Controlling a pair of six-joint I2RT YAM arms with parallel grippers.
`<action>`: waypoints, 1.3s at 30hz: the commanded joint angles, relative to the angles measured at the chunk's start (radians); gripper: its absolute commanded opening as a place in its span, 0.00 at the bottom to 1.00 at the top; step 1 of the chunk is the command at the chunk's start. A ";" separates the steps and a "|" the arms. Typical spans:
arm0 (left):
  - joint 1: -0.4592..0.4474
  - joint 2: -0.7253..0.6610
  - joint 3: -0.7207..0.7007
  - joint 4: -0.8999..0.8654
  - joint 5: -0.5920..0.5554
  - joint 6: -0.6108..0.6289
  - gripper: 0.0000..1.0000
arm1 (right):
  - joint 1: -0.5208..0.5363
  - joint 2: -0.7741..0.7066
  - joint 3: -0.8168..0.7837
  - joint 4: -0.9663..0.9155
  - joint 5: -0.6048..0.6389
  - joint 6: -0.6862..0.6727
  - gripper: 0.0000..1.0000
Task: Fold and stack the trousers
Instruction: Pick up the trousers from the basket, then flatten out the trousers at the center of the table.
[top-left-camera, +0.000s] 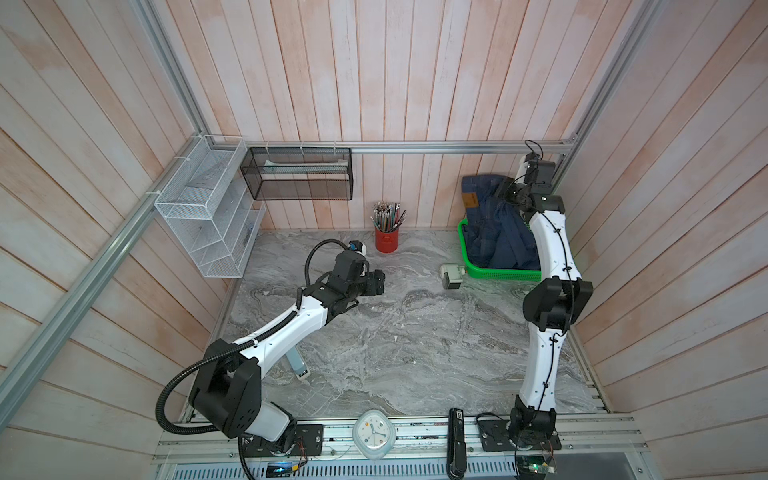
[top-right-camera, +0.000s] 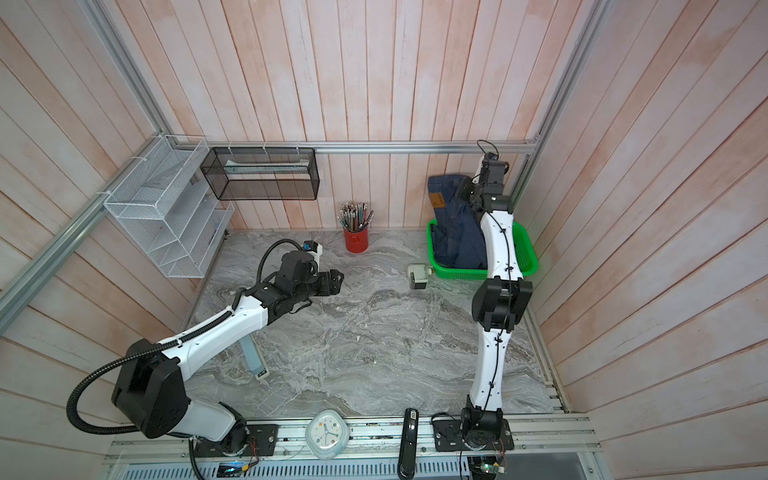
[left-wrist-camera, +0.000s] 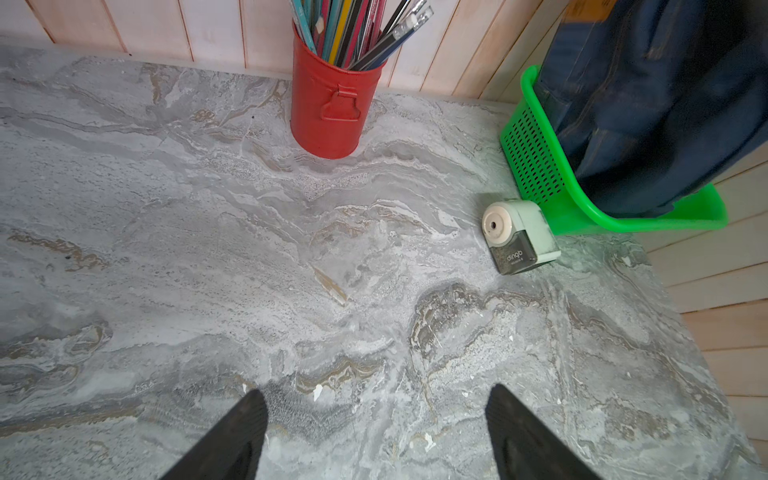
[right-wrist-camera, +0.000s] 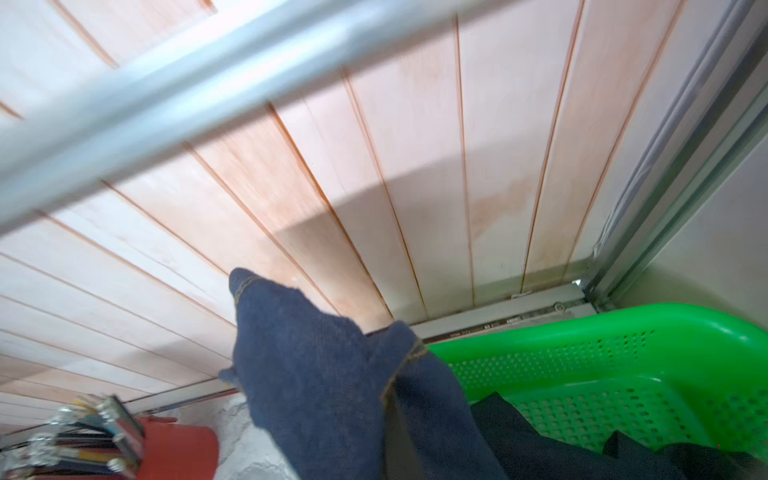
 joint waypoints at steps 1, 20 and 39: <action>-0.011 -0.032 0.028 -0.018 -0.016 0.009 0.85 | 0.017 -0.093 0.010 0.082 0.048 -0.023 0.00; -0.141 -0.023 0.097 0.061 0.047 -0.049 0.85 | 0.159 -0.488 -0.010 0.359 0.235 -0.172 0.00; -0.234 0.059 0.069 0.255 0.112 -0.135 0.85 | 0.223 -0.583 0.095 0.676 0.255 -0.210 0.00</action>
